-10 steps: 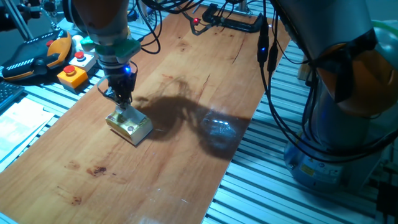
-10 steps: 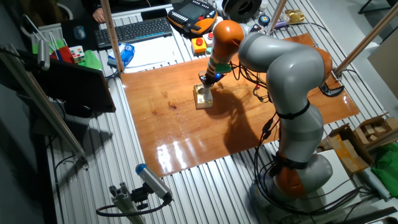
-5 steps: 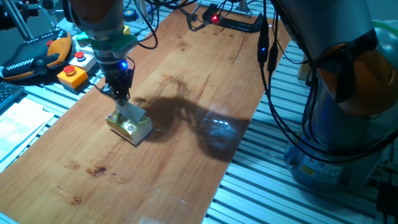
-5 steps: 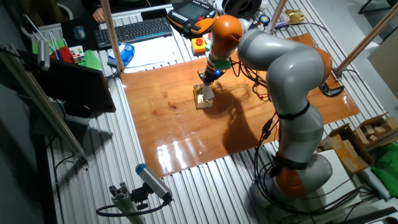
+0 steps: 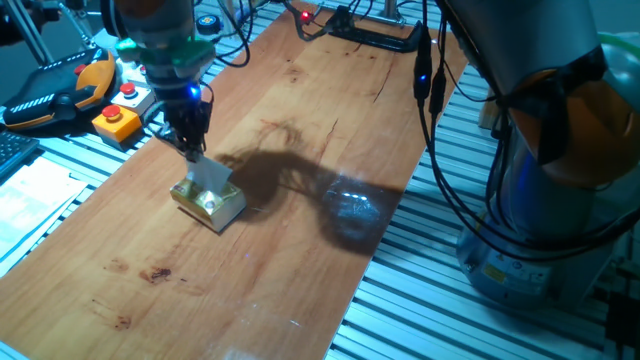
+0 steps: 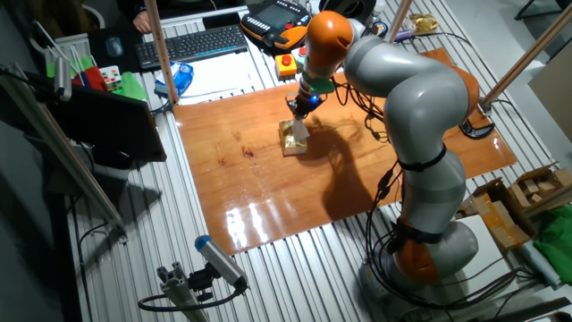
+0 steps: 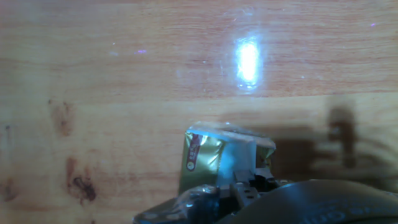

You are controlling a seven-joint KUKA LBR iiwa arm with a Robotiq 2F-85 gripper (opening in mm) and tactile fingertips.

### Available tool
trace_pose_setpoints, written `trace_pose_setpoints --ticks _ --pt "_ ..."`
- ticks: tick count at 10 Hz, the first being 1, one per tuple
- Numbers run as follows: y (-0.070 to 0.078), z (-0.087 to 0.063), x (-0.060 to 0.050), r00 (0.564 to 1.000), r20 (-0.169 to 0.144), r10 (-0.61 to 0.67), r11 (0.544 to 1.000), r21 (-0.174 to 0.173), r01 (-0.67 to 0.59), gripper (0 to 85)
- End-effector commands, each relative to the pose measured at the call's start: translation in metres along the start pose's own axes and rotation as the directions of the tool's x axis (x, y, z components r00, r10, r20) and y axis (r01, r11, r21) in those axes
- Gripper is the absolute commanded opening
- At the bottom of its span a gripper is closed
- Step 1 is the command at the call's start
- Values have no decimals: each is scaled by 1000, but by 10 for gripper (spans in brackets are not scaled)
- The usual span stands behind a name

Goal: Pull out a napkin

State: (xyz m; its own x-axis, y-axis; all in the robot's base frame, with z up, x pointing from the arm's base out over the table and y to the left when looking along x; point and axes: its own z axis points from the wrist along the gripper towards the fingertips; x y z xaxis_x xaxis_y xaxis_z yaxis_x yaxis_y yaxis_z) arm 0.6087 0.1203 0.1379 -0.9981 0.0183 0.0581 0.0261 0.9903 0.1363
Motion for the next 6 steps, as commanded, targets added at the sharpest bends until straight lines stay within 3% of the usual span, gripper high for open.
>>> trace_pose_setpoints --ticks 1,6 --pt "2 -8 1 1000 -8 6 1000 4 -5 7" --pt "4 -37 3 999 -33 12 1000 12 -12 7"
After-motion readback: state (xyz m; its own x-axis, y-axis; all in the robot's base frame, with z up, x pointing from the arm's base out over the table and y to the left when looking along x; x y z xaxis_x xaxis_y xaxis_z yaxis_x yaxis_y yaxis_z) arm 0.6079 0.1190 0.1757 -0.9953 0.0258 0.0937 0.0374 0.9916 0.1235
